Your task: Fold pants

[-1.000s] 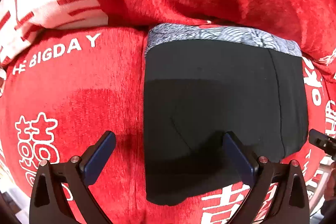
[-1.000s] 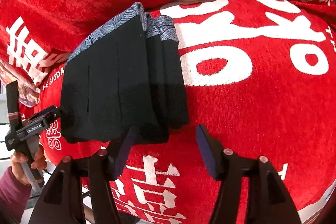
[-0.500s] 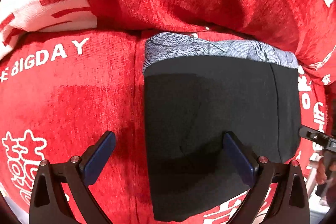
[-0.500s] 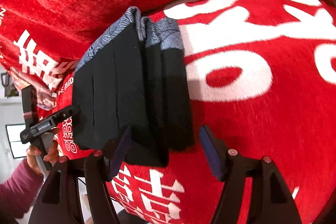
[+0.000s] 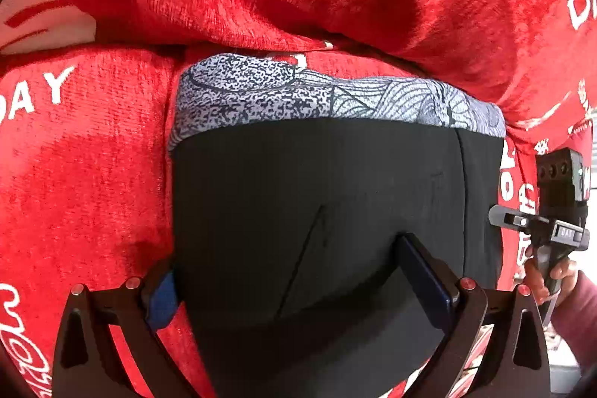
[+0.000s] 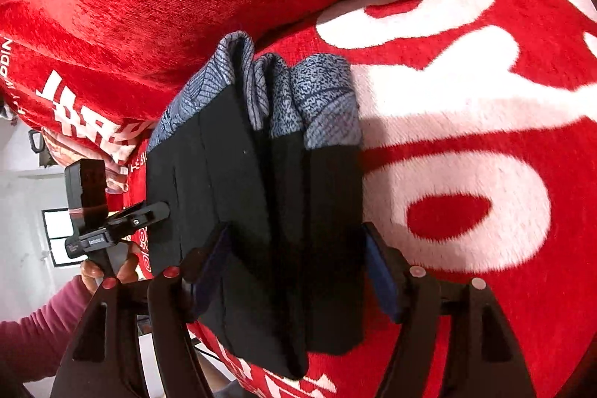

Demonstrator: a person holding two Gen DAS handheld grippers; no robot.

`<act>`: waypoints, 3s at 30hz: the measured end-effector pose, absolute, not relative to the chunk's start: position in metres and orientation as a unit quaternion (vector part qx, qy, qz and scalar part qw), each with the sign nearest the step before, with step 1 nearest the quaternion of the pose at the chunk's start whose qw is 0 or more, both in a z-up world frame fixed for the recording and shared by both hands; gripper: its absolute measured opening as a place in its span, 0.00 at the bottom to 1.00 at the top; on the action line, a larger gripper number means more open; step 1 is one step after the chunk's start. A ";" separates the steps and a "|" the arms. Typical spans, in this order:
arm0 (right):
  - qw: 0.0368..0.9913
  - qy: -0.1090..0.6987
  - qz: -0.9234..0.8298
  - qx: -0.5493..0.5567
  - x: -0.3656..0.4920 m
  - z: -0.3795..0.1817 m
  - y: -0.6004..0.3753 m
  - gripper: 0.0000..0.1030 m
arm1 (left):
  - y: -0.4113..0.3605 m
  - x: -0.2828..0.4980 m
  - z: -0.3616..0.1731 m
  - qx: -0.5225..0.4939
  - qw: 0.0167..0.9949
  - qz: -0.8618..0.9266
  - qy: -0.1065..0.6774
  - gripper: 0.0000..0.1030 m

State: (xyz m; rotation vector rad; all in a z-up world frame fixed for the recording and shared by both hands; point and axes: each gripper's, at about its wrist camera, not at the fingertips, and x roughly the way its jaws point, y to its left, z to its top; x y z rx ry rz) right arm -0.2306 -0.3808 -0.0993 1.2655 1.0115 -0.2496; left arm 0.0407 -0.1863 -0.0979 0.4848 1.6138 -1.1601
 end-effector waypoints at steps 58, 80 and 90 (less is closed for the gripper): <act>0.710 0.511 -0.260 0.409 -0.220 -0.034 -0.296 0.15 | -0.108 0.035 -0.060 0.274 0.674 -0.341 0.595 0.75; 0.639 0.559 -0.282 0.447 -0.299 -0.021 -0.256 0.19 | -0.051 -0.053 -0.028 0.323 0.650 -0.310 0.614 0.75; 0.665 0.567 -0.258 0.412 -0.291 -0.005 -0.233 0.42 | -0.052 -0.094 -0.010 0.337 0.650 -0.329 0.597 0.75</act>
